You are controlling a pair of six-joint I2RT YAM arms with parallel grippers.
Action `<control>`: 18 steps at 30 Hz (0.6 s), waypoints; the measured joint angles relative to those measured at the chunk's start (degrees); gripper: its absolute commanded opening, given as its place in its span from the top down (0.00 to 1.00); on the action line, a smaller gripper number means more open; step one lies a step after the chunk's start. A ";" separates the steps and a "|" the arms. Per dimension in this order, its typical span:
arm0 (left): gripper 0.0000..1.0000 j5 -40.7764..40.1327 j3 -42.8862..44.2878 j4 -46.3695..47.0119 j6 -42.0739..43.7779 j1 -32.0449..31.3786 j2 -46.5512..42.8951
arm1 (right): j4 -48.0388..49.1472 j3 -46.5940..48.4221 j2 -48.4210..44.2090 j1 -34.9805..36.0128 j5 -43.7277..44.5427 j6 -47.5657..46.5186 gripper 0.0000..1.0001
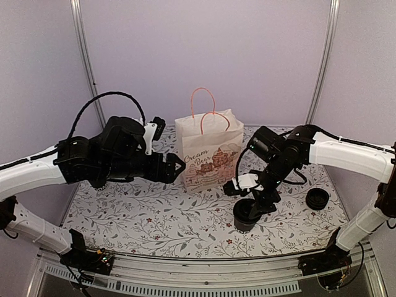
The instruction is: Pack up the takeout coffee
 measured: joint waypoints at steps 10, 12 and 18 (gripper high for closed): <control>0.05 1.11 0.00 0.04 0.00 0.37 0.59 | -1.27 2.58 0.09 0.04 1.07 -0.02 0.13; 0.05 1.44 0.00 0.07 0.00 0.42 0.90 | -1.33 2.56 0.26 0.04 1.16 -0.02 0.14; 0.05 2.03 0.00 0.15 0.00 0.48 0.98 | -1.27 1.86 1.36 0.04 2.12 0.00 0.15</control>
